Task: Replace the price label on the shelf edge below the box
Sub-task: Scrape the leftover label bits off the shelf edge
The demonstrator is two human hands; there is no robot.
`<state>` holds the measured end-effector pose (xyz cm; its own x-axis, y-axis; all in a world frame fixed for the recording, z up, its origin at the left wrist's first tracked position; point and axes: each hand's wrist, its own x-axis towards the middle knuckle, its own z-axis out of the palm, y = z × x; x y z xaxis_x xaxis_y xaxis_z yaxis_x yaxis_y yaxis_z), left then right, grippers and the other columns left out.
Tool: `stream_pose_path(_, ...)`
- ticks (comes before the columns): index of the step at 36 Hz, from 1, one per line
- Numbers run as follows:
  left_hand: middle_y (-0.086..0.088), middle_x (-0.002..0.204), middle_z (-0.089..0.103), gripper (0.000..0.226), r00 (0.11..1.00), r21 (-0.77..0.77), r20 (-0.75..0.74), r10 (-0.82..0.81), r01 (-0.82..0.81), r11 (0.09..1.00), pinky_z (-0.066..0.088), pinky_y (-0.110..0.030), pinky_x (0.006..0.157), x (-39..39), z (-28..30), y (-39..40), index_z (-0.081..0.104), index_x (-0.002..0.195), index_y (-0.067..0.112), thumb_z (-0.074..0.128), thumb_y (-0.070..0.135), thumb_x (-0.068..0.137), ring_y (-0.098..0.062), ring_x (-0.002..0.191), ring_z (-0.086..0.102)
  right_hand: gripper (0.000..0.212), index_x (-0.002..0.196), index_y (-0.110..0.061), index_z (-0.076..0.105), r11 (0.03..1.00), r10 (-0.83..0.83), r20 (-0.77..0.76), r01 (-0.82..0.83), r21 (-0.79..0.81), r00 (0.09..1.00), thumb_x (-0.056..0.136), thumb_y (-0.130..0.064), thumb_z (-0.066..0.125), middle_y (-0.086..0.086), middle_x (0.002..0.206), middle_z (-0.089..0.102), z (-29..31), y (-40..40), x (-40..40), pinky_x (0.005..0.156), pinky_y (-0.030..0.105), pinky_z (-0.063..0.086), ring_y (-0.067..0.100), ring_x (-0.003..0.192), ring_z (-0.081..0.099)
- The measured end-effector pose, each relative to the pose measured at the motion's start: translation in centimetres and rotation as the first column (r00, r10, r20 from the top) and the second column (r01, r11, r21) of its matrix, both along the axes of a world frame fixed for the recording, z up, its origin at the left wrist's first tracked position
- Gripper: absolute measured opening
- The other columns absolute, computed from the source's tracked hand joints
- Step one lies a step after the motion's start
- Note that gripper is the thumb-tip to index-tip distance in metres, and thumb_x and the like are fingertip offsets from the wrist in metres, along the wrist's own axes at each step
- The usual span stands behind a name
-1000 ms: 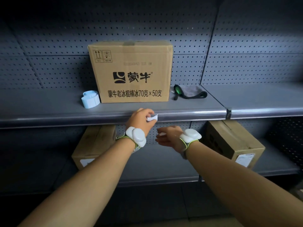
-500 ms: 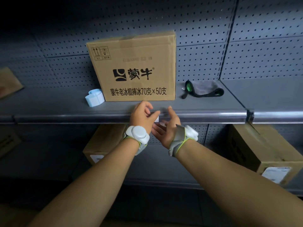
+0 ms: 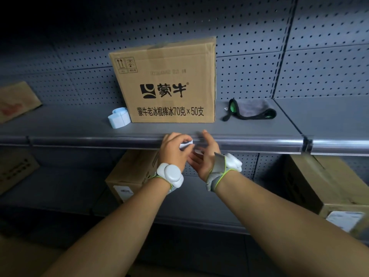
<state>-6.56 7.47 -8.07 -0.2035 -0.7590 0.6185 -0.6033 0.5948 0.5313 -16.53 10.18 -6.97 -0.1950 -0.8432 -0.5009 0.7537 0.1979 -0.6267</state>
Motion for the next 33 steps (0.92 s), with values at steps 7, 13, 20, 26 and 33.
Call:
stream_pose_path(7,-0.001,0.09,0.065,0.009,0.997,0.042,-0.063,0.033,-0.03,0.999,0.045,-0.024,0.073,-0.2,0.5,0.4,0.074,0.088,0.013,0.073,0.012,0.079,-0.019,0.09,0.058,0.058,0.104,0.001,0.059,1.0,0.003,0.028,-0.002,-0.023,1.0,0.082,-0.052,0.067,0.017,0.091,0.067,0.3,0.3,0.1,0.08,0.037,0.059,0.023,0.076,0.069)
stream_pose_path(13,-0.002,0.085,0.067,0.005,0.995,0.05,-0.07,0.076,-0.072,0.996,0.04,-0.021,0.07,-0.6,0.7,0.4,0.076,0.082,0.014,0.073,0.012,0.079,-0.02,0.085,0.058,0.059,0.109,0.001,0.057,0.999,0.004,0.035,-0.003,-0.032,0.999,0.083,-0.051,0.065,0.015,0.086,0.065,0.6,0.6,0.2,0.072,0.033,0.059,0.02,0.069,0.067)
stream_pose_path(20,-0.007,0.084,0.066,0.006,0.997,-0.025,0.065,0.051,-0.049,0.998,0.045,-0.035,0.073,-0.6,0.8,0.5,0.072,0.082,0.011,0.067,0.013,0.084,-0.028,0.085,0.055,0.061,0.116,0.002,0.056,0.999,0.0,0.039,0.002,-0.041,0.999,0.084,-0.049,0.066,0.016,0.093,0.065,0.6,1.0,0.2,0.064,0.032,0.058,0.02,0.069,0.067)
stream_pose_path(26,-0.01,0.089,0.061,0.006,0.96,-0.056,0.28,-0.02,0.037,0.998,0.041,-0.04,0.079,0.1,1.4,-0.1,0.065,0.086,0.009,0.06,0.013,0.088,-0.03,0.091,0.05,0.061,0.116,0.002,0.053,0.999,0.002,0.042,0.0,-0.046,0.999,0.084,-0.048,0.067,0.014,0.086,0.065,0.8,1.0,0.1,0.067,0.034,0.059,0.02,0.068,0.067)
stream_pose_path(33,-0.003,0.098,0.06,0.016,0.976,-0.046,0.207,-0.066,0.077,0.996,0.046,-0.029,0.079,1.9,1.0,-0.6,0.066,0.099,0.012,0.07,0.013,0.083,-0.018,0.094,0.054,0.068,0.121,0.001,0.054,0.999,0.021,0.015,-0.02,-0.042,1.0,0.081,-0.053,0.067,0.017,0.102,0.065,0.4,0.9,-0.2,0.072,0.033,0.059,0.022,0.08,0.069)
